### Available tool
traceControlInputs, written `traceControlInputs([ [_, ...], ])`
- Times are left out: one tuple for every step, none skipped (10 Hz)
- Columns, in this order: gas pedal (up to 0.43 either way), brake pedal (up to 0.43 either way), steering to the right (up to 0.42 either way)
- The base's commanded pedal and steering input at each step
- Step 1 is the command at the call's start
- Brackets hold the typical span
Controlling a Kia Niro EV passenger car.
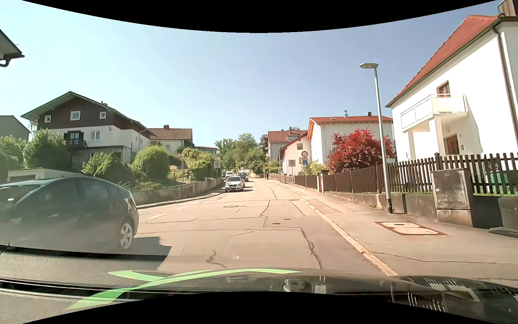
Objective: Follow the waypoints while adhering to traffic rules and regulations
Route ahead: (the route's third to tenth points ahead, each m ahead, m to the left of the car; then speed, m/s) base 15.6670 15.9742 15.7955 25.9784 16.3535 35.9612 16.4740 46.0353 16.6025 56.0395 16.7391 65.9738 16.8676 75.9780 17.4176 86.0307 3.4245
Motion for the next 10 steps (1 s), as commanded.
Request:
traceControlInputs([
  [0.177, 0.000, 0.020],
  [0.177, 0.000, 0.024],
  [0.177, 0.000, 0.025],
  [0.177, 0.000, 0.027],
  [0.177, 0.000, 0.027],
  [0.169, 0.000, 0.027],
  [0.169, 0.000, 0.028],
  [0.169, 0.000, 0.028],
  [0.169, 0.000, 0.028],
  [0.169, 0.000, 0.028],
])
